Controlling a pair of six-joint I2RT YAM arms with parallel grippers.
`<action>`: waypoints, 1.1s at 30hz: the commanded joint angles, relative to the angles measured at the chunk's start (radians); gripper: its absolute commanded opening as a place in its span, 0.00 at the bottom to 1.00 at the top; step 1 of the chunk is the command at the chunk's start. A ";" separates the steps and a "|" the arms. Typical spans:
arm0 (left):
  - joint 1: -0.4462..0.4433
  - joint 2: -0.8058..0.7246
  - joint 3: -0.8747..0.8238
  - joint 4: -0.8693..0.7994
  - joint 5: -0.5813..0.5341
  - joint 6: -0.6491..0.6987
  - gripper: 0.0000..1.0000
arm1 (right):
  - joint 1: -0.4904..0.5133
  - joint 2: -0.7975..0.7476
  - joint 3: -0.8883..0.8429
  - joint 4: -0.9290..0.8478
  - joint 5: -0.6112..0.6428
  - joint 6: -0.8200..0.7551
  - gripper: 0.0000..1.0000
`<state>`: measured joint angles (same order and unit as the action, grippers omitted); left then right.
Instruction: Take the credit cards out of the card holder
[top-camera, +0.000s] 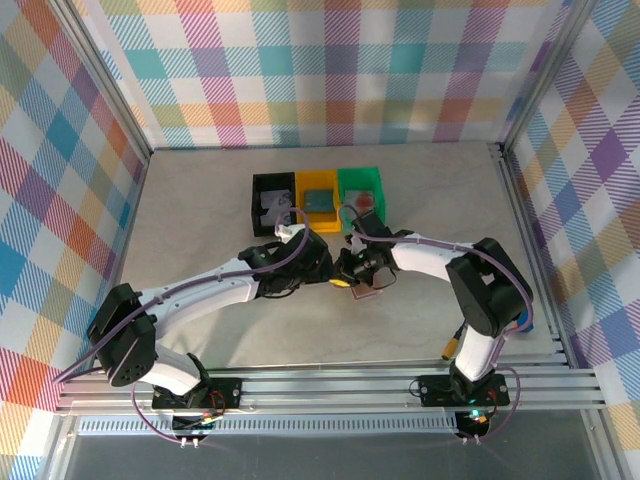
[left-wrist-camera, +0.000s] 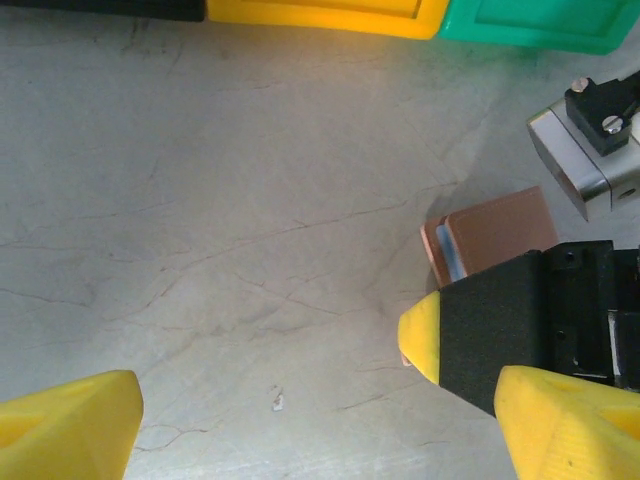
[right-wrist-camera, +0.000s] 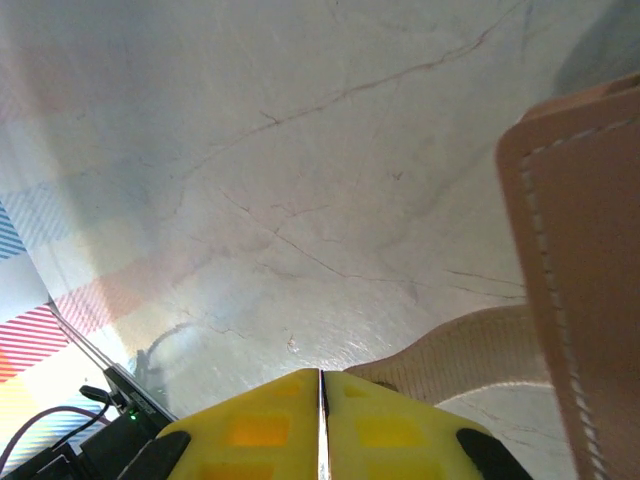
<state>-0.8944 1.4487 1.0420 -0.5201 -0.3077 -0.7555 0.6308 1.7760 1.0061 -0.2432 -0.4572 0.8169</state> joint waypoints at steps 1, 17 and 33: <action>0.003 -0.030 -0.028 0.002 -0.016 -0.003 0.91 | 0.024 0.034 0.035 0.000 -0.004 0.021 0.11; 0.003 0.036 -0.066 0.031 0.004 -0.027 0.91 | 0.038 -0.040 0.189 -0.250 0.074 -0.087 0.30; 0.001 0.135 -0.009 0.084 0.066 -0.024 0.90 | -0.026 -0.177 0.213 -0.469 0.277 -0.246 0.39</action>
<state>-0.8936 1.5757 0.9977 -0.4610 -0.2592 -0.7853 0.6186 1.6264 1.2037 -0.6441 -0.2398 0.6350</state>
